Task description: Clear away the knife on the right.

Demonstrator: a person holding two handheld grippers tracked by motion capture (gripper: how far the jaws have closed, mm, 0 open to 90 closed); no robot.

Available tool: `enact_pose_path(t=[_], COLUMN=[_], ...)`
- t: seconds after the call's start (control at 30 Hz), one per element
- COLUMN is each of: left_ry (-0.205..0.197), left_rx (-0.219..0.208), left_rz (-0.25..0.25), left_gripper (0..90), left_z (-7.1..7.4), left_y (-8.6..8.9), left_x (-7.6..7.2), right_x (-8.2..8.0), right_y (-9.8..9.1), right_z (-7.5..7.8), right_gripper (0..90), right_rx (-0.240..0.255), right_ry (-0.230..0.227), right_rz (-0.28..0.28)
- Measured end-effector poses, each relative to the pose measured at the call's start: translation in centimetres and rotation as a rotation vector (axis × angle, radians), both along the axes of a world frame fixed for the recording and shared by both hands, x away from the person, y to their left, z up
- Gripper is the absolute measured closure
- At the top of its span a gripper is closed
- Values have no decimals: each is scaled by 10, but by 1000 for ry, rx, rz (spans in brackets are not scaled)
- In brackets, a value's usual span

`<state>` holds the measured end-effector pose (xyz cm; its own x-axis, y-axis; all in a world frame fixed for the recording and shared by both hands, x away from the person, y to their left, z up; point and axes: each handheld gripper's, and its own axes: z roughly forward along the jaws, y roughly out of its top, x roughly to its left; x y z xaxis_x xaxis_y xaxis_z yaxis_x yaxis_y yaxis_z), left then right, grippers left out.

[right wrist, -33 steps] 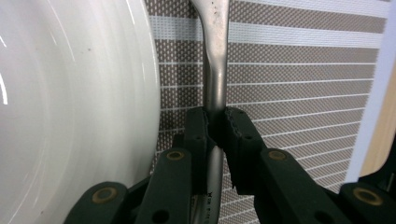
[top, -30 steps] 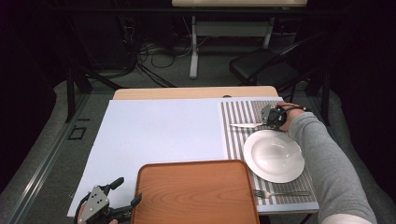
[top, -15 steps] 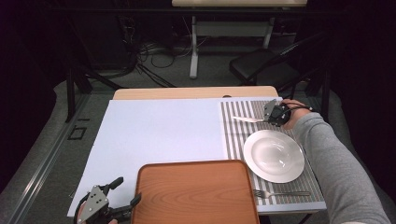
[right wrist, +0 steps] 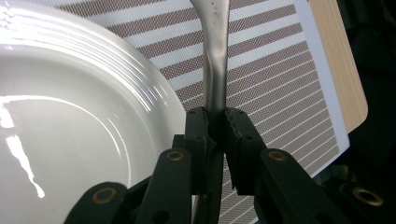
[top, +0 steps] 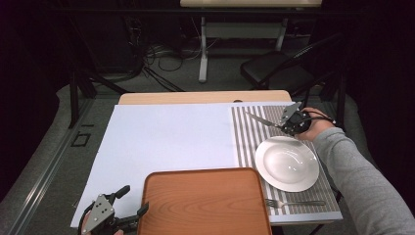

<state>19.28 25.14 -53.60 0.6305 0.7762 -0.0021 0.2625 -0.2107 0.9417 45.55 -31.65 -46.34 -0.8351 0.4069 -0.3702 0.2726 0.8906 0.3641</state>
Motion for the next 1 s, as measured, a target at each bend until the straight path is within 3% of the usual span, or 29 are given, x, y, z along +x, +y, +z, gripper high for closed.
enact_pose_path(t=[0.23, 0.27, 0.33, 0.37, 0.4, 0.43, 0.57, 0.6, 0.83, 0.9, 1.0], left_ry=[0, 0, 0, 0, -2, -3, 0, 0, -3, -5, -6], left_rx=[-2, -1, 0, 0, -1, 0, -2, -3, -4, -6, -6], left_rz=[3, 2, 2, 2, 3, 3, 4, 4, 3, 4, 4], left_gripper=[168, 168, 168, 168, 168, 168, 168, 168, 168, 168, 168], left_z=[0, 0, 0, 0, 0, 0, 0, 0, 0, 0, 0], left_y=[0, 0, 0, 0, -1, -1, 0, 0, -1, 0, 0], left_x=[0, 0, 0, 0, 0, 0, 0, 0, 0, 0, 0], right_x=[-10, -12, -13, -15, -15, -18, -23, -26, -35, -44, -51], right_y=[-6, -9, -10, -12, -12, -13, -16, -18, -25, -28, -29], right_z=[3, 5, 5, 7, 7, 10, 14, 16, 25, 29, 29], right_gripper=[801, 801, 801, 801, 801, 801, 801, 800, 800, 801, 801], right_rx=[138, 185, 211, 256, 256, 297, 351, 397, 475, 528, 539], right_ry=[9, 26, 30, 34, 34, 55, 65, 78, 106, 112, 111], right_rz=[-99, -135, -155, -188, -188, -221, -261, -286, -350, -359, -362])
